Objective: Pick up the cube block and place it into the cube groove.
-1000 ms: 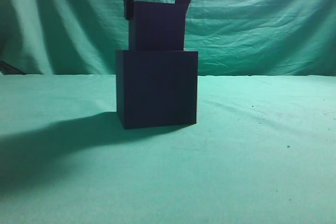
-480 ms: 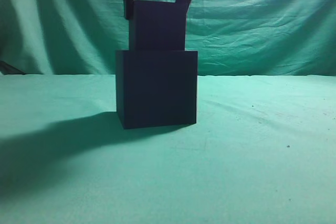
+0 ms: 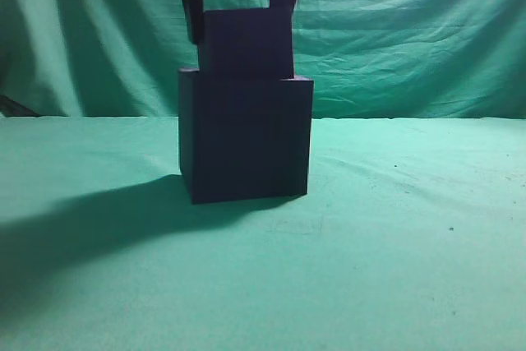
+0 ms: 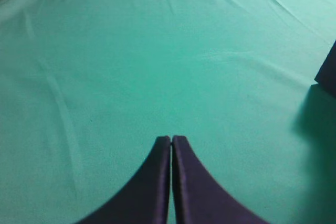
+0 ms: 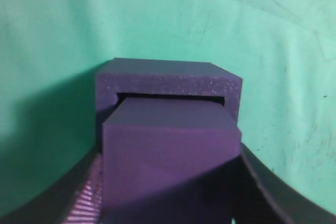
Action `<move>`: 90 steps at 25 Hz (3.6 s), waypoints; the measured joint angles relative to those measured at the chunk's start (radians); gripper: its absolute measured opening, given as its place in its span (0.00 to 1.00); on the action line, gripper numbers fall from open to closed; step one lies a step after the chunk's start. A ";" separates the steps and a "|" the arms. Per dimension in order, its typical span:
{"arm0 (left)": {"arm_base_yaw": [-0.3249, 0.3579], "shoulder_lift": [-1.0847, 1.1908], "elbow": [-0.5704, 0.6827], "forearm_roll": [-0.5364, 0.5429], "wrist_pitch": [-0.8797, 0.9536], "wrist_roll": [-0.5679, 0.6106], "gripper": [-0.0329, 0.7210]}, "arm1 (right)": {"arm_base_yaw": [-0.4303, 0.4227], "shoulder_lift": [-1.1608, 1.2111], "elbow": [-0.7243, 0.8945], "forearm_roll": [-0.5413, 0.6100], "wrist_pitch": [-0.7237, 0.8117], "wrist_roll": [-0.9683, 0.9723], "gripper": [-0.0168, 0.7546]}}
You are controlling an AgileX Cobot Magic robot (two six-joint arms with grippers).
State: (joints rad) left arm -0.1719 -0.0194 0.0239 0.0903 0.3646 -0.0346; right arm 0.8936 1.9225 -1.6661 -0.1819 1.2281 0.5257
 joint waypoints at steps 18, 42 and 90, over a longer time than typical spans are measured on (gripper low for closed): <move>0.000 0.000 0.000 0.000 0.000 0.000 0.04 | 0.000 0.046 0.000 -0.009 -0.010 0.014 0.58; 0.000 0.000 0.000 0.000 0.000 0.000 0.04 | 0.000 -0.320 -0.218 -0.110 0.029 -0.236 0.02; 0.000 0.000 0.000 0.000 0.000 0.000 0.04 | -0.440 -1.682 1.170 0.085 -0.637 -0.492 0.02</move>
State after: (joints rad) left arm -0.1719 -0.0194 0.0239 0.0903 0.3646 -0.0346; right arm 0.4532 0.2405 -0.4963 -0.0971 0.5914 0.0336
